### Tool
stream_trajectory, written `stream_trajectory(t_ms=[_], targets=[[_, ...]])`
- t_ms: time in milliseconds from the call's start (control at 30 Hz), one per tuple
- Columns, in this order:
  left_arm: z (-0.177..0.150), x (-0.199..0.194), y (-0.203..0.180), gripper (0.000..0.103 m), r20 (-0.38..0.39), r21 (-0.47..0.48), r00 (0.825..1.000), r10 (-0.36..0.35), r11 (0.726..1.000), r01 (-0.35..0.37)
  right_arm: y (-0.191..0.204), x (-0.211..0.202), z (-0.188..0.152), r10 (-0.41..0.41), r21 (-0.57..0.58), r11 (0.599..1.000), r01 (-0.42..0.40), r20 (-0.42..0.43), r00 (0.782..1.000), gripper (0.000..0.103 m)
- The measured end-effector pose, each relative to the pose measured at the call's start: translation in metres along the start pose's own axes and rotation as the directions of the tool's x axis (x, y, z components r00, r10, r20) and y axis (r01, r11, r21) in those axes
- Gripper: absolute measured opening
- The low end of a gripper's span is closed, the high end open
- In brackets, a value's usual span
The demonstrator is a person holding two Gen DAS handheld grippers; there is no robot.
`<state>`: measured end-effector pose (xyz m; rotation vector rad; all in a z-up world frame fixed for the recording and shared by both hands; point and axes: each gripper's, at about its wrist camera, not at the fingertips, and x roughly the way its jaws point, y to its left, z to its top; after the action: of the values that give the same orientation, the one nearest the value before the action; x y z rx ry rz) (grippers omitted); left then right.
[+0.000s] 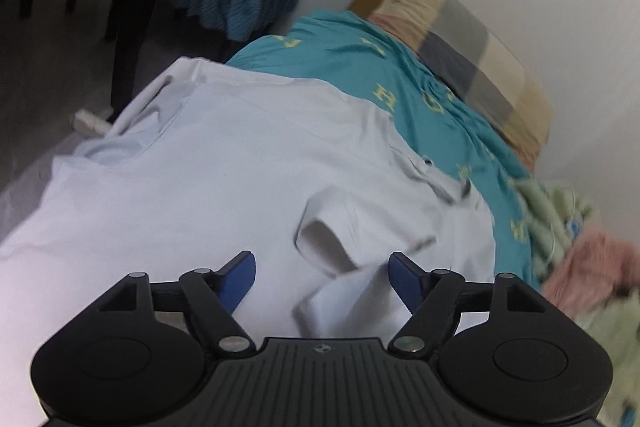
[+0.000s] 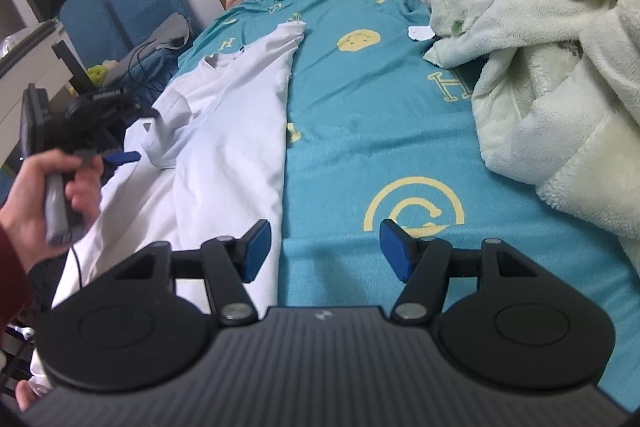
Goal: Fold clothes
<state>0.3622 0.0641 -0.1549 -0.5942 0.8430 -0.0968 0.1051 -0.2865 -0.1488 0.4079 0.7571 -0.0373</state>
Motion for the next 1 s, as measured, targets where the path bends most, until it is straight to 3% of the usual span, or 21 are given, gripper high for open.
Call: stream_trajectory(t_ms=[67, 133, 267, 367, 467, 567, 633, 733, 833, 867, 933, 1000], targets=[[0.007, 0.014, 0.003, 0.071, -0.002, -0.037, 1.0, -0.009, 0.999, 0.009, -0.002, 0.005, 0.0, -0.003, 0.013, 1.0, 0.003, -0.014, 1.0, 0.063], [0.011, 0.023, 0.002, 0.059, 0.008, -0.039, 1.0, -0.016, 0.999, 0.017, -0.004, 0.01, -0.001, -0.004, 0.023, 1.0, 0.004, -0.027, 1.0, 0.063], [0.025, 0.035, -0.003, 0.007, 0.002, -0.02, 0.999, -0.051, 0.998, 0.051, -0.005, 0.018, -0.004, -0.002, 0.032, 0.999, 0.004, -0.052, 0.999, 0.063], [0.039, 0.036, -0.025, 0.002, 0.002, 0.116, 0.997, -0.084, 0.99, 0.083, -0.002, 0.022, -0.005, -0.003, 0.022, 1.0, 0.004, -0.063, 0.998, 0.063], [0.056, 0.03, -0.055, 0.002, 0.084, 0.278, 0.988, -0.127, 0.956, 0.099, 0.0, 0.023, -0.008, -0.004, 0.007, 1.0, 0.005, -0.067, 0.998, 0.063], [0.067, 0.046, -0.07, 0.003, 0.131, 0.334, 0.991, 0.006, 0.941, -0.05, 0.001, 0.027, -0.008, -0.012, -0.003, 1.0, 0.012, -0.071, 0.997, 0.063], [0.066, 0.058, -0.069, 0.005, 0.126, 0.363, 0.991, 0.054, 0.927, -0.096, 0.001, 0.029, -0.007, -0.015, -0.006, 1.0, 0.015, -0.068, 0.998, 0.063], [0.06, 0.065, -0.06, 0.031, 0.119, 0.354, 0.988, 0.095, 0.926, -0.131, 0.002, 0.031, -0.005, -0.017, -0.007, 1.0, 0.017, -0.059, 0.998, 0.063], [0.049, 0.047, -0.047, 0.041, 0.117, 0.358, 0.989, 0.09, 0.925, -0.127, 0.002, 0.03, -0.003, -0.004, -0.009, 1.0, 0.004, -0.036, 0.999, 0.063], [0.045, 0.037, -0.044, 0.044, 0.124, 0.369, 0.989, 0.087, 0.921, -0.127, 0.004, 0.025, -0.002, 0.004, -0.014, 1.0, -0.005, -0.021, 1.0, 0.063], [0.037, 0.009, -0.043, 0.062, 0.154, 0.409, 0.985, 0.079, 0.902, -0.136, 0.008, 0.016, -0.001, 0.022, -0.026, 0.999, -0.022, 0.011, 1.0, 0.063], [0.026, -0.023, -0.046, 0.07, 0.188, 0.43, 0.978, 0.089, 0.888, -0.163, 0.012, 0.007, 0.0, 0.041, -0.039, 0.998, -0.039, 0.042, 0.998, 0.063]])
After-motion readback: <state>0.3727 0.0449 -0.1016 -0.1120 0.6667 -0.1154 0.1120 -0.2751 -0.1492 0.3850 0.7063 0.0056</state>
